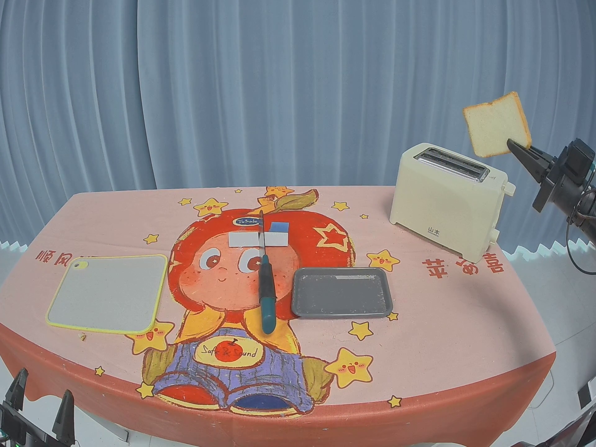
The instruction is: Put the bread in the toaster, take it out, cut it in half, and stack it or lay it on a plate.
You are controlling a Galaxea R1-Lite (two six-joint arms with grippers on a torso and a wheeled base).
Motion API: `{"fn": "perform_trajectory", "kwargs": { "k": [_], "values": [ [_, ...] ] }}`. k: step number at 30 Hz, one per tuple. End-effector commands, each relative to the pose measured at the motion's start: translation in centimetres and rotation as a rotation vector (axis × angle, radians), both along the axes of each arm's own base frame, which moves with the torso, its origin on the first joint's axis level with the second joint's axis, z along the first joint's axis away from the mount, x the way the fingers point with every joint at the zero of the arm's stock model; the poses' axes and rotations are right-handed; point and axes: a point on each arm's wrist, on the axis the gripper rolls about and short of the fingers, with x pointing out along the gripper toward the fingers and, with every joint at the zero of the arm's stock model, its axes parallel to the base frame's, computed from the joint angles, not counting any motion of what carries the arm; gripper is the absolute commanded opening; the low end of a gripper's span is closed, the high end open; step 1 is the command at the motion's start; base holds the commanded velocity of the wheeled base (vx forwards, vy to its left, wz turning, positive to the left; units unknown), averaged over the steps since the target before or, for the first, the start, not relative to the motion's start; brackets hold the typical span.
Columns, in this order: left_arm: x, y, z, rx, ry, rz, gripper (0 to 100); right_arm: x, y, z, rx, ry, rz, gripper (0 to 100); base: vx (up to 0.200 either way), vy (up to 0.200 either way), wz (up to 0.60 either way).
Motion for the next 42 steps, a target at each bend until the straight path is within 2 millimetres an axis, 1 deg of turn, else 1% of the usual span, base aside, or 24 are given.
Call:
{"fn": "perform_trajectory", "kwargs": {
  "k": [1,7,10,15,21,36,42],
  "values": [
    [0.1,0.0,-0.5,0.000,0.016,0.002,100,0.1,-0.3,0.1,-0.008,-0.007,-0.011,0,0.000,0.000,0.00],
    [0.1,0.0,-0.5,0.000,0.016,0.002,100,0.3,-0.4,-0.1,-0.046,-0.031,-0.022,0,0.000,0.000,0.00],
    [0.1,0.0,-0.5,0.000,0.016,0.002,100,0.4,-0.1,-0.2,-0.073,-0.045,-0.014,0,0.000,0.000,0.00],
    [0.1,0.0,-0.5,0.001,0.016,0.002,100,1.0,0.0,-0.6,-0.074,-0.030,-0.009,0,0.000,0.000,0.00],
    [0.1,0.0,-0.5,0.000,0.016,0.003,100,1.3,-0.1,-0.3,-0.074,-0.042,-0.016,0,0.000,0.000,0.00],
    [0.1,0.0,-0.5,0.000,0.016,0.003,100,1.6,0.0,0.0,-0.071,-0.042,-0.013,0,0.000,-0.200,0.00],
    [0.1,0.0,-0.5,-0.002,0.016,0.002,100,1.8,-0.1,0.6,-0.069,-0.062,-0.011,0,0.000,0.000,0.00]
  ]
}}
